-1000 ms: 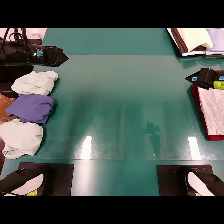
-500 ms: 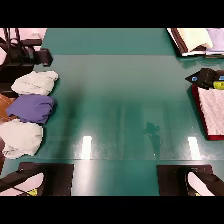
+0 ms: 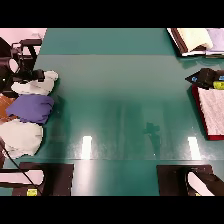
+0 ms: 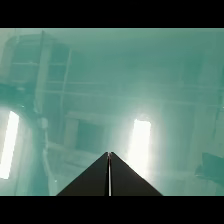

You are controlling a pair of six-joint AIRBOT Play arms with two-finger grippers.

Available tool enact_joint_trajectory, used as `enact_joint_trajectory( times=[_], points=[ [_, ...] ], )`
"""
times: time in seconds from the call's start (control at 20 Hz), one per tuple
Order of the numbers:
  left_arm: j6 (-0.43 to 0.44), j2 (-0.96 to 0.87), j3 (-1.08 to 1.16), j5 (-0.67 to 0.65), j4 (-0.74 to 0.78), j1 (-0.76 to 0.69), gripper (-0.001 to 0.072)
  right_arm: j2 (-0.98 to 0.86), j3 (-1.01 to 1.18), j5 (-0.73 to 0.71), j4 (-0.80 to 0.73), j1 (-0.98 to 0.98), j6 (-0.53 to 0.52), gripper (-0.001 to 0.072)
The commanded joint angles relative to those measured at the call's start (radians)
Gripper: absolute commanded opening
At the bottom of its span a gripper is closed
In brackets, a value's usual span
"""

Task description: Fold the shirts.

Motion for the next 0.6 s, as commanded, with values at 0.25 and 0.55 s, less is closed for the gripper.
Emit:
enact_joint_trajectory(
  times=[0.25, 0.55],
  points=[
    [-0.008, -0.049, 0.031, 0.042, 0.009, 0.013, 0.0033, 0.0, 0.0, -0.006, 0.002, 0.001, 0.0, 0.0016],
    [0.053, 0.079, 0.314, -0.133, 0.003, -0.001, 0.0024, 0.0, 0.179, -0.012, 0.009, 0.001, 0.0, 0.0016]
  ],
)
